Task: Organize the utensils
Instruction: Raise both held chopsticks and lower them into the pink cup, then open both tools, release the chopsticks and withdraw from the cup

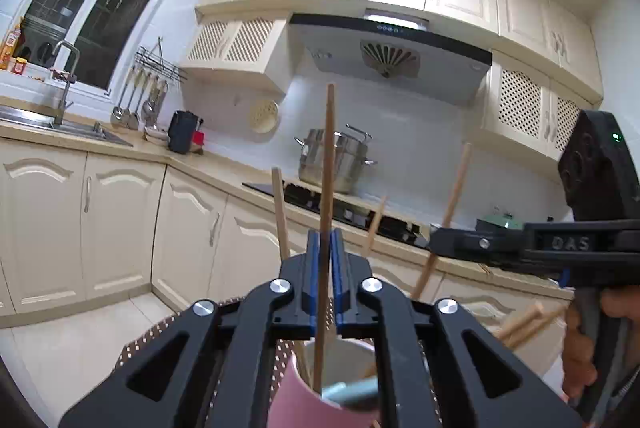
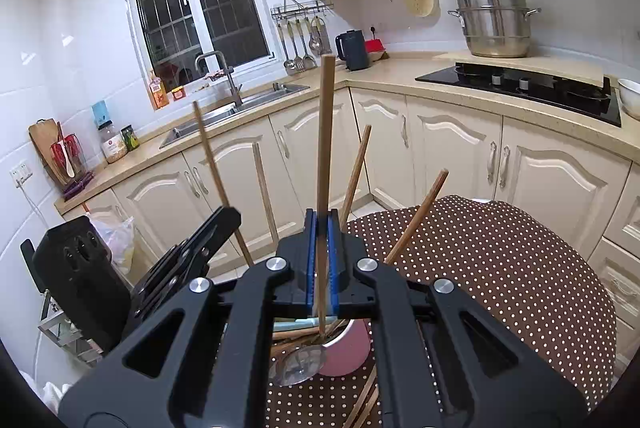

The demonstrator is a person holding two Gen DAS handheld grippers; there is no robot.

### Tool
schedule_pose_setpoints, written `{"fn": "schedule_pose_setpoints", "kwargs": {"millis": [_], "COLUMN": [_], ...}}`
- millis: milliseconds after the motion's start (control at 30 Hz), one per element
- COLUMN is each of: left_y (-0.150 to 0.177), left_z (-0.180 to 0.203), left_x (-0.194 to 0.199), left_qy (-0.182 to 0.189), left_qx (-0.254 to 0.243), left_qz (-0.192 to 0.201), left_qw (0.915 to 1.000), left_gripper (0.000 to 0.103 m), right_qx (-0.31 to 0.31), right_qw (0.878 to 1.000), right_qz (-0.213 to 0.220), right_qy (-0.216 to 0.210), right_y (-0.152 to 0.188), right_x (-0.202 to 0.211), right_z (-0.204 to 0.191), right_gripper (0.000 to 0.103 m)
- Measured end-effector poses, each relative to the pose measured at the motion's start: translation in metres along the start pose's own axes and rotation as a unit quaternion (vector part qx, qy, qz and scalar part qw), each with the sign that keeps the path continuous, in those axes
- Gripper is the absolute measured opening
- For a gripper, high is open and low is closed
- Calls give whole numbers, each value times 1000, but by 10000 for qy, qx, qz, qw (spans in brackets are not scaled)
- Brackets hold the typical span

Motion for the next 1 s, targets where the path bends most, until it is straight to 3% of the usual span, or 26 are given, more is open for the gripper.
{"fn": "schedule_pose_setpoints", "kwargs": {"millis": [133, 233, 300, 367, 633, 1000], "left_y": [6, 9, 9, 9, 6, 2], "left_z": [-1, 4, 9, 12, 18, 15], "left_x": [8, 14, 18, 22, 34, 48], "left_qy": [63, 94, 89, -13, -665, -1410], "left_qx": [102, 80, -2, -108, -553, -915], "left_qz": [-244, -388, -398, -425, -613, -1131], "left_qw": [9996, 9992, 9992, 9990, 9944, 9793], "left_gripper": [8, 38, 40, 48, 53, 57], "right_qx": [20, 86, 109, 109, 62, -128], "right_qw": [10000, 9998, 9997, 9996, 9990, 9978], "right_qz": [-76, -138, -156, -198, -377, -594], "right_qy": [39, 101, 145, 156, 246, 281], "right_y": [4, 6, 8, 9, 23, 41], "right_x": [-2, -5, -6, -7, -13, -20], "right_z": [-2, -5, -7, -7, -7, -4], "right_gripper": [6, 6, 6, 6, 6, 6]}}
Point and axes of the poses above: each gripper's, at about its wrist camera, not at the fingertips, and x roughly against the way its jaws point, z to its right, y to its underside, the point moved 6 cm from there along -x, roughly the way its jaws point, and after that the axes turned 1 degree about z, right-handed, at the moved point
